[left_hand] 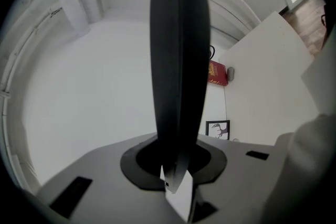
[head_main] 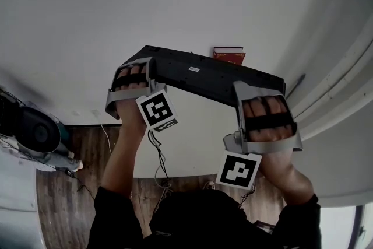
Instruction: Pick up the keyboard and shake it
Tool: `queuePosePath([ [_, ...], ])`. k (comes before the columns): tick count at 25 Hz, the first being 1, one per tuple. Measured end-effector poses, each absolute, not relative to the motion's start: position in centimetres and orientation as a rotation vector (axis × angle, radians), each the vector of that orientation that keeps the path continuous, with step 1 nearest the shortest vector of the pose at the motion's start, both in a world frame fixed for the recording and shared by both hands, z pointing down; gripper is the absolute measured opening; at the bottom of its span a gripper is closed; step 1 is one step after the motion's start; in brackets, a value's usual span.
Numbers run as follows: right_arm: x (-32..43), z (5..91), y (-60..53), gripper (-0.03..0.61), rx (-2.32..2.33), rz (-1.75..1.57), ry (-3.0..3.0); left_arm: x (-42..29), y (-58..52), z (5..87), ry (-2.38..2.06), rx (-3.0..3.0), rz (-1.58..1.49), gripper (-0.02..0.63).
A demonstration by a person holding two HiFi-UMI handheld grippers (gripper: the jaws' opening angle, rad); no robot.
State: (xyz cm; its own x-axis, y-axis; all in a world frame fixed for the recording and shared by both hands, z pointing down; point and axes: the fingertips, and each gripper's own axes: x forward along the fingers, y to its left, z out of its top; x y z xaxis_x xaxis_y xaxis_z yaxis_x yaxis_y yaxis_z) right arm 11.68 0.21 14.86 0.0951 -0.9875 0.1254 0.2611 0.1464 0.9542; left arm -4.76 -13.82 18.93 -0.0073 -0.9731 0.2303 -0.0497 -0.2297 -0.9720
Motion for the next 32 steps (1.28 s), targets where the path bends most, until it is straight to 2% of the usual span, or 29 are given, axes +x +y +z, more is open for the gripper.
queuePosePath([
  [6,14.8,17.3,-3.4,0.095,0.975,-1.171,-1.106,-3.5,-14.9,20.2,1.174,-1.344,-1.354,0.068],
  [15,19.7,19.7,-7.8,0.092,1.041,-1.045,-1.129,-1.7,-6.5,18.0,1.045,-1.232,-1.336,0.072],
  [26,16.4,23.4,-18.2,0.091,1.016,-1.024,-1.195,-0.6,-4.4,17.5,0.919,-1.192,-1.355,0.077],
  [32,17.5,24.5,-15.8,0.091,0.967,-1.021,-1.160,-1.1,-4.9,18.3,0.954,-1.249,-1.370,0.080],
])
